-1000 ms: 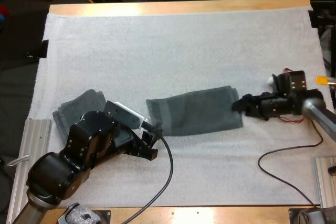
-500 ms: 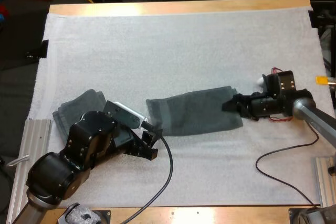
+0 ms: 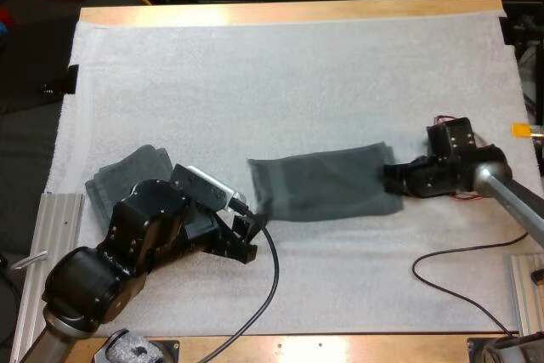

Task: Pick towel from pile, fold and stack

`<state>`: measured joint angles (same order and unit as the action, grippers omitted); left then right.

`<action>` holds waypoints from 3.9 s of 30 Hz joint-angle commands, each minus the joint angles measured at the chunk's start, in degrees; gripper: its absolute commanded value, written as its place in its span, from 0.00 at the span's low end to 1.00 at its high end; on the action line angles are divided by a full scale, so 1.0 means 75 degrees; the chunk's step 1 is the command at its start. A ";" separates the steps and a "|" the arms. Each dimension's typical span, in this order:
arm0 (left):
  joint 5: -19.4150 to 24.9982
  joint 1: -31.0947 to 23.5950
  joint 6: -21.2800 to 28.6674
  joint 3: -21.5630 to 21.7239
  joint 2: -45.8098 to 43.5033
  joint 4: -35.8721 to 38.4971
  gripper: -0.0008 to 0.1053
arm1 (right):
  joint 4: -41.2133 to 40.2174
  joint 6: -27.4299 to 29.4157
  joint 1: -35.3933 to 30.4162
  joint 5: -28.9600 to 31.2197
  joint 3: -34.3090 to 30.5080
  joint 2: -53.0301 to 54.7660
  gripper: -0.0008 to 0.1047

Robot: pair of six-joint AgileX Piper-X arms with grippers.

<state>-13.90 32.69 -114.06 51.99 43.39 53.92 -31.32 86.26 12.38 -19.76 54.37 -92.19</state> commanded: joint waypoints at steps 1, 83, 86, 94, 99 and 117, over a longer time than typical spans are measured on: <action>-0.0123 -0.0002 -0.0083 0.0042 0.0001 -0.0032 0.63 | -0.0399 0.0349 -0.0023 0.0660 -0.0042 0.0231 0.02; -0.0583 -0.0002 -0.0045 0.0042 0.0001 -0.0032 0.63 | 0.2797 -0.3829 0.3017 -0.1278 0.0011 -0.0649 0.40; -0.0583 -0.0002 -0.0045 0.0042 0.0001 -0.0032 0.63 | 0.3101 -0.3788 0.3073 -0.1789 0.0011 -0.0678 0.54; -0.0515 -0.0002 -0.0014 -0.0037 0.0001 -0.0032 0.63 | 0.3444 -0.3772 0.3411 -0.2027 0.0019 -0.0677 0.56; -0.0515 -0.0002 -0.0014 -0.0110 0.0001 -0.0032 0.63 | 0.3384 -0.3760 0.3444 -0.1883 0.0019 -0.0612 0.56; -0.0515 -0.0002 -0.0014 -0.0108 0.0001 -0.0179 0.63 | 0.0911 -0.1765 0.3444 0.0797 0.0019 0.1868 0.57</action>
<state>-17.89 32.69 -114.06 51.14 43.39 53.41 -23.18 71.96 38.10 -14.34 54.37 -78.75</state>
